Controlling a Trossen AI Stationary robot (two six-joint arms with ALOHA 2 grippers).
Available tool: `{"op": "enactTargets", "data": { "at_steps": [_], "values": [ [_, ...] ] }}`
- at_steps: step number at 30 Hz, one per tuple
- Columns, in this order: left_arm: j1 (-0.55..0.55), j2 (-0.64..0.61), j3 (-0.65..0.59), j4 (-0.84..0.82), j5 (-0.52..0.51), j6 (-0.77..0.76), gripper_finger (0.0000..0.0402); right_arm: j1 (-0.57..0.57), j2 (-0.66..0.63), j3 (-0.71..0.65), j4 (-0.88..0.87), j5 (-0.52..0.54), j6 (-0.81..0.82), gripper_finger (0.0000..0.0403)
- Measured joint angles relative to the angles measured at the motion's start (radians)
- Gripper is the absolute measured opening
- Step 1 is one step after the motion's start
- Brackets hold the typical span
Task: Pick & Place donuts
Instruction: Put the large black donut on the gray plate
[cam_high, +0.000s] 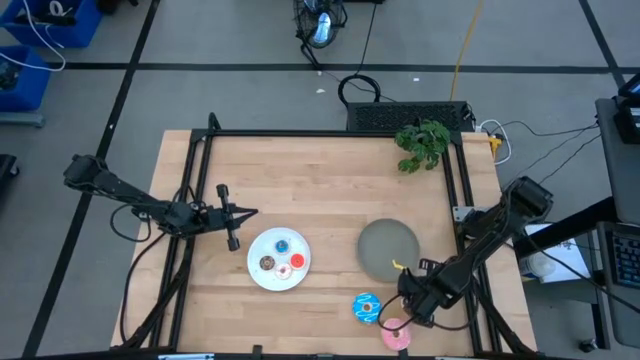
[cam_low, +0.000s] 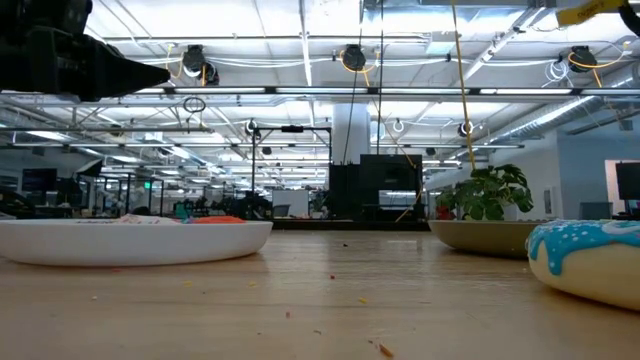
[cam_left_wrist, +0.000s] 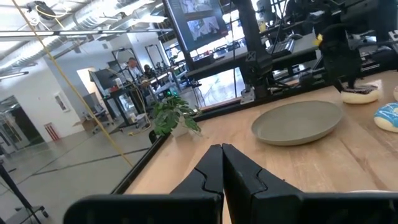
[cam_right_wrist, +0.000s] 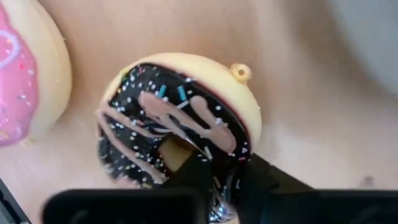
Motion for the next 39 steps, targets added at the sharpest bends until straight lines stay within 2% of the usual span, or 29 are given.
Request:
{"op": "enactTargets", "data": {
  "at_steps": [3, 8, 12, 19, 25, 30, 39],
  "values": [
    [0.000, 0.000, 0.000, 0.000, 0.000, 0.001, 0.0006, -0.005, -0.054, 0.000, -0.001, 0.005, -0.006, 0.0010],
    [0.000, 0.000, 0.000, 0.001, 0.000, 0.001, 0.0006, -0.004, -0.135, 0.001, -0.011, 0.005, 0.017, 0.0024],
    [0.000, 0.000, 0.000, 0.001, 0.000, 0.001, 0.0006, -0.004, -0.177, 0.022, -0.045, 0.005, 0.020, 0.0016],
    [0.000, 0.000, 0.000, 0.002, 0.000, -0.004, 0.0006, -0.028, -0.192, 0.186, -0.229, 0.036, -0.035, 0.0011],
    [0.000, 0.000, 0.000, 0.003, 0.000, -0.005, 0.0006, -0.090, -0.192, 0.371, -0.424, 0.033, -0.086, 0.0012],
    [0.000, 0.000, 0.000, 0.004, 0.000, -0.001, 0.0006, -0.163, -0.193, 0.475, -0.519, 0.031, -0.136, 0.0012],
    [0.000, 0.000, 0.000, 0.004, 0.000, -0.001, 0.0006, -0.285, -0.192, 0.491, -0.566, 0.031, -0.253, 0.0013]
  ]
}}
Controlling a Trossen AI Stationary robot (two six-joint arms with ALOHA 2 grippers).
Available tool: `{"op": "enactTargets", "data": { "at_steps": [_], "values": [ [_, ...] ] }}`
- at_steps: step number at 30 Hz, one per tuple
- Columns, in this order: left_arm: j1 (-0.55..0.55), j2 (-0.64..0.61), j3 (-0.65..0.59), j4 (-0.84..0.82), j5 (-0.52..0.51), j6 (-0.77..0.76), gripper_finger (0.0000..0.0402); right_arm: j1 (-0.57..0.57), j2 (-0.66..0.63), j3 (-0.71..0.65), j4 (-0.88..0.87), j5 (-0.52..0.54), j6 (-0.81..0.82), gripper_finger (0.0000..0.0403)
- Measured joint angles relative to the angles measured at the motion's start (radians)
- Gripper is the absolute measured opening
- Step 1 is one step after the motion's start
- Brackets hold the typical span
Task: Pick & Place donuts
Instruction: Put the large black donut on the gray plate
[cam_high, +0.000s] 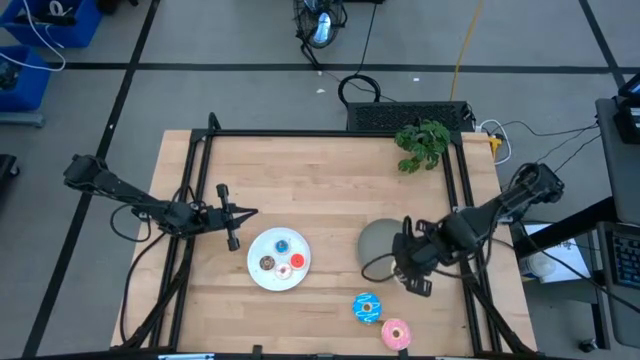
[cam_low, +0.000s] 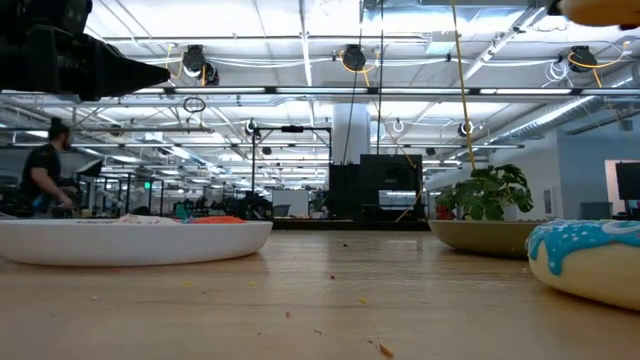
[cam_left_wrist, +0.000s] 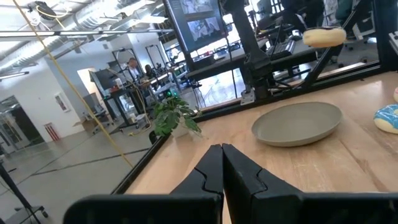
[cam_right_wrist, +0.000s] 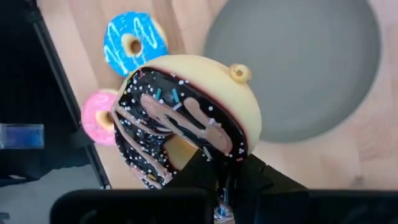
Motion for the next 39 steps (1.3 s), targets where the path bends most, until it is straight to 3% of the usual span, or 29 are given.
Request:
{"op": "enactTargets", "data": {
  "at_steps": [22, 31, 39],
  "values": [
    [0.000, 0.000, 0.000, -0.007, -0.001, 0.002, 0.0006, -0.383, 0.053, -0.046, 0.021, -0.054, -0.379, 0.0013],
    [0.000, 0.000, 0.000, -0.009, -0.010, 0.028, 0.0006, -0.476, 0.135, -0.193, 0.263, -0.058, -0.558, 0.0013],
    [0.000, 0.000, 0.000, -0.009, -0.011, 0.029, 0.0006, -0.540, 0.136, -0.369, 0.352, -0.080, -0.551, 0.0013]
  ]
}}
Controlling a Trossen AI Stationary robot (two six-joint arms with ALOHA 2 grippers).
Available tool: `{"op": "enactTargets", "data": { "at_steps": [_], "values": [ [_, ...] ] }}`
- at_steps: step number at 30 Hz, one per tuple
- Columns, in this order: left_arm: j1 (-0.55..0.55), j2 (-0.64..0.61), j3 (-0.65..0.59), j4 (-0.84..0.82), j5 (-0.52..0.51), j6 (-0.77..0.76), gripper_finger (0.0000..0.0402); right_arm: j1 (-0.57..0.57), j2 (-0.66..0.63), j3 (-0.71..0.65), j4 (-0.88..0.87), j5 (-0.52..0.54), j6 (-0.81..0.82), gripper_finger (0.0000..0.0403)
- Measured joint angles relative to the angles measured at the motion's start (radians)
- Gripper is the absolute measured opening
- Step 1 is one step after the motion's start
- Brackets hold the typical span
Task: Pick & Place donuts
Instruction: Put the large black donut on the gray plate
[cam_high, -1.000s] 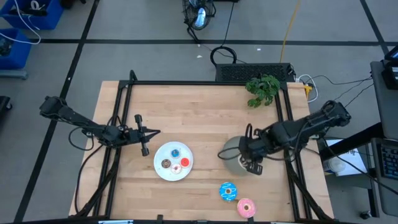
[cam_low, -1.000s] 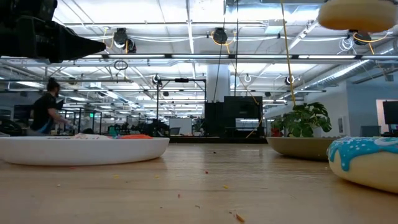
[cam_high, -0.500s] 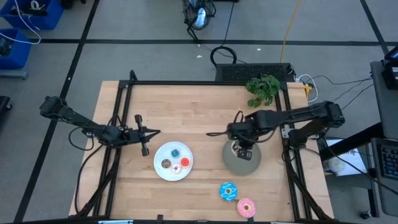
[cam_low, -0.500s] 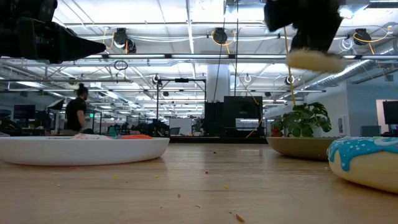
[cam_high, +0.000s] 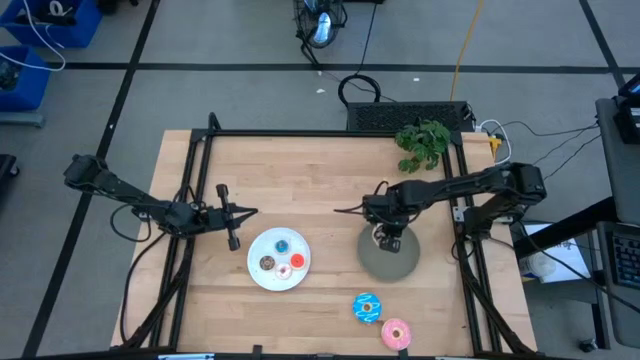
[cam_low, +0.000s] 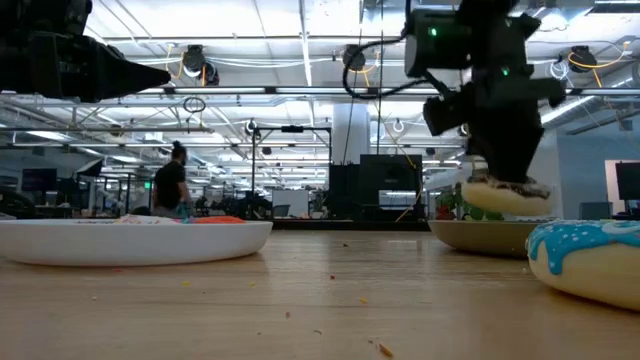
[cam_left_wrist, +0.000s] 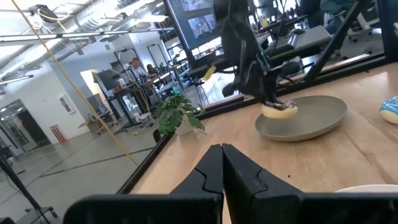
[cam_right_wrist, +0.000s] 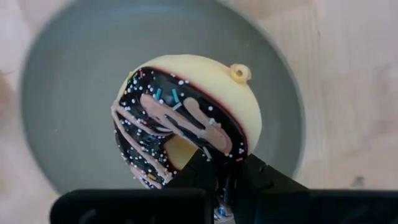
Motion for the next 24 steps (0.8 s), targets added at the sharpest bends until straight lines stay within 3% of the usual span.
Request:
{"op": "enactTargets", "data": {
  "at_steps": [6, 15, 20, 24],
  "values": [
    [0.000, 0.000, 0.000, 0.000, -0.001, 0.010, 0.0006, -0.011, 0.000, -0.095, 0.064, -0.007, 0.044, 0.0013],
    [0.000, 0.000, 0.000, 0.000, -0.001, 0.019, 0.0006, -0.010, 0.000, -0.112, 0.118, -0.025, 0.074, 0.0017],
    [0.000, 0.000, 0.000, 0.000, -0.001, 0.019, 0.0006, -0.010, 0.000, -0.112, 0.117, -0.017, 0.099, 0.0047],
    [0.000, 0.000, 0.000, 0.000, -0.001, 0.018, 0.0006, -0.010, 0.000, -0.112, 0.105, 0.000, 0.111, 0.0097]
  ]
}}
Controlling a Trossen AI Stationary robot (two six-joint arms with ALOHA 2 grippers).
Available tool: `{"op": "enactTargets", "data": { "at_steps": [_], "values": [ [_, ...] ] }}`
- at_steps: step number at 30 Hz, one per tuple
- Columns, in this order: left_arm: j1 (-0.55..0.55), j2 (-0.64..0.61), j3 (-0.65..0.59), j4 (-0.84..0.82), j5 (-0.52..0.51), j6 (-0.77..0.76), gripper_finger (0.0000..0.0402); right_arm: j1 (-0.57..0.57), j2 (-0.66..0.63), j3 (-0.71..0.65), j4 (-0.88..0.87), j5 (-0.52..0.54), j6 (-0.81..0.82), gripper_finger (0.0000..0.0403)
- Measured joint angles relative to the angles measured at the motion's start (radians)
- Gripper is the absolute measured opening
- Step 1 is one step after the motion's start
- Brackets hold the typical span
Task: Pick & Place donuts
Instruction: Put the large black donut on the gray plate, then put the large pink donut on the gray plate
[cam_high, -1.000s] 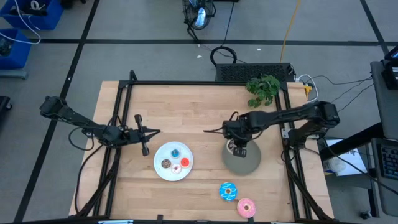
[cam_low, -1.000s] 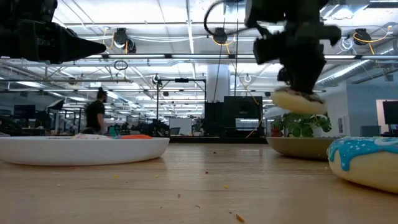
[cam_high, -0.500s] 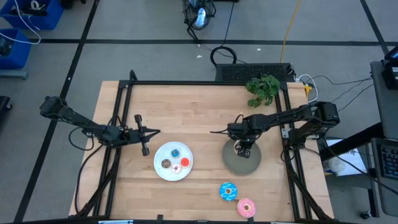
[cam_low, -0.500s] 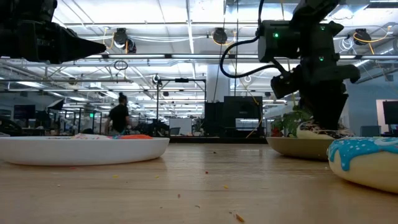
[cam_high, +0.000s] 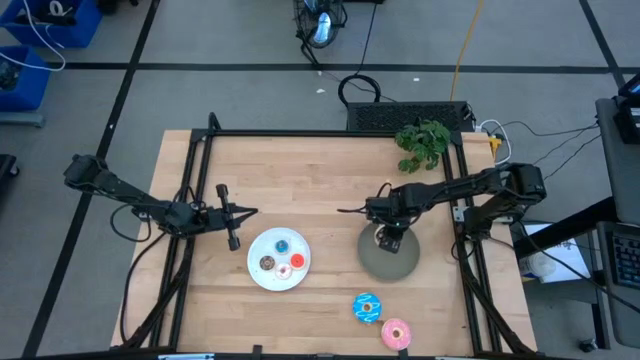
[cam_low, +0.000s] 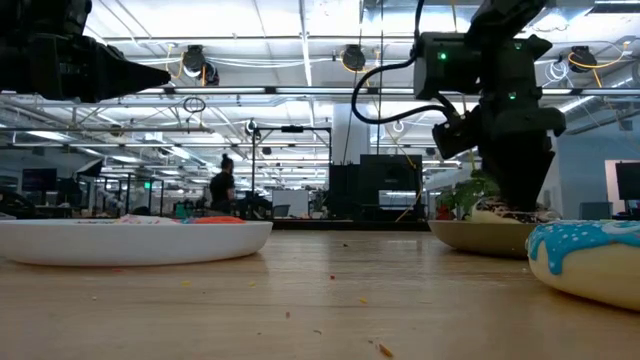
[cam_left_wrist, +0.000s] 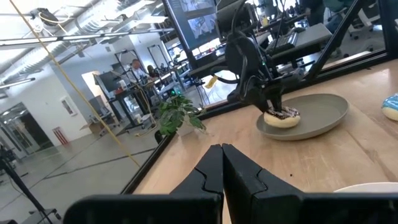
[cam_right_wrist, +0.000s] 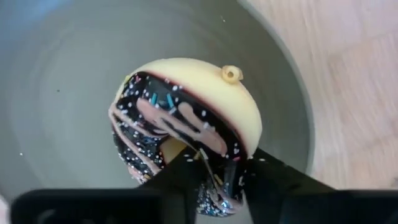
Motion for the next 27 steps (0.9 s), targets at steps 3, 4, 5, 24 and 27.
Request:
{"op": "enactTargets", "data": {
  "at_steps": [3, 4, 5, 24, 27],
  "values": [
    [0.000, 0.000, 0.000, 0.000, 0.000, -0.001, 0.0006, 0.000, 0.000, 0.008, -0.031, 0.011, 0.003, 0.0141],
    [0.000, 0.000, 0.000, 0.000, 0.000, -0.001, 0.0006, 0.000, 0.000, 0.014, -0.042, 0.027, 0.008, 0.0155],
    [0.000, 0.000, 0.000, 0.000, 0.000, -0.001, 0.0006, 0.000, -0.001, 0.022, -0.055, 0.039, 0.009, 0.0167],
    [0.000, 0.000, 0.000, -0.009, 0.000, 0.016, 0.0006, 0.185, -0.017, 0.405, -0.196, 0.080, 0.103, 0.0160],
    [0.000, 0.000, 0.000, -0.009, 0.000, 0.016, 0.0006, 0.260, -0.017, 0.451, -0.208, 0.109, 0.186, 0.0116]
  ]
}}
